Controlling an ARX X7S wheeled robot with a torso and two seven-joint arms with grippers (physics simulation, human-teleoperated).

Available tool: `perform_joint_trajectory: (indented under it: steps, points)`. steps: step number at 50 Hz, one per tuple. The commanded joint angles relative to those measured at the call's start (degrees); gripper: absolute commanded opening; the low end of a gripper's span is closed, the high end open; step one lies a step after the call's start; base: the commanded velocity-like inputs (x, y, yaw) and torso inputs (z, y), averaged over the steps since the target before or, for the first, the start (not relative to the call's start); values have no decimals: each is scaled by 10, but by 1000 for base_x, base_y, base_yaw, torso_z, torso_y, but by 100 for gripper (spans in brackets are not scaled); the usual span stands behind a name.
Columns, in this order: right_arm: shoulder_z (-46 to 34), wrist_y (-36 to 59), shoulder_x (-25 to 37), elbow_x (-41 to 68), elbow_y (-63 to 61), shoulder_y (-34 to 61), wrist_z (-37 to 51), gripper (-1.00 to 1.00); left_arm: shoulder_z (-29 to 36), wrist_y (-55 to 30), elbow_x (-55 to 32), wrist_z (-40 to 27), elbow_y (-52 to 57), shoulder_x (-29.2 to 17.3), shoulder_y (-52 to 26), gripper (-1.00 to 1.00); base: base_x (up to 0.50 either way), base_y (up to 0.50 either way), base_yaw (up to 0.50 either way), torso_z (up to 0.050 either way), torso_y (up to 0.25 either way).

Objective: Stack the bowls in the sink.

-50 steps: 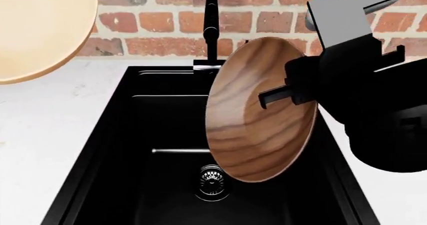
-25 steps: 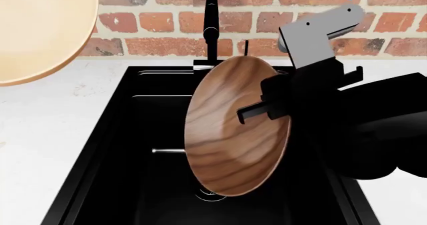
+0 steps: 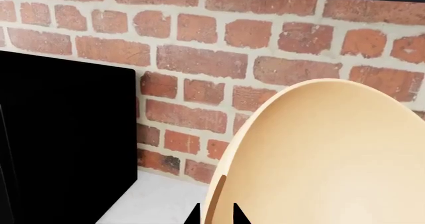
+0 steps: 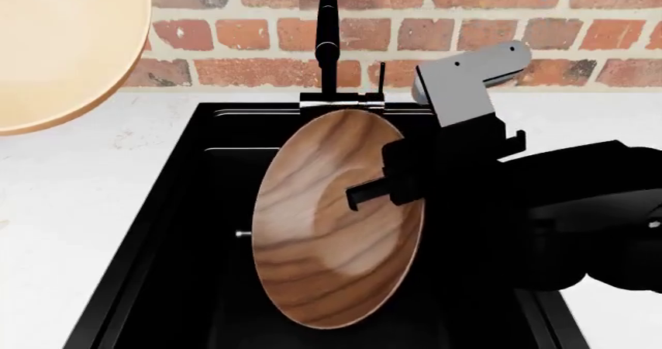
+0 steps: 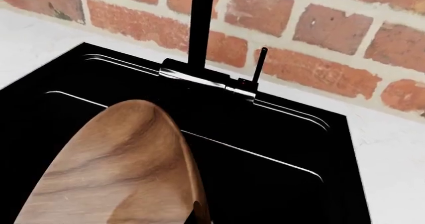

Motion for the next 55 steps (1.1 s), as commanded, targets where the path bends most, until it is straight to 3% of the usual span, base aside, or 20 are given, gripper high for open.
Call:
perform_joint_trajectory:
  steps: [1, 20, 55]
  points:
    - [6, -19, 2, -8, -4, -26, -19, -100, -5, 4, 1, 0, 1, -4, -4, -100, 0, 0, 0, 0, 0]
    - [12, -68, 6, -36, -2, -100, -71, -100, -7, 2, 2, -3, 0, 2, -3, -100, 0, 0, 0, 1, 1]
    - [-46, -70, -78, -102, 102, -144, -123, -100, -13, 12, 5, 8, 5, -8, 15, -100, 0, 0, 0, 0, 1]
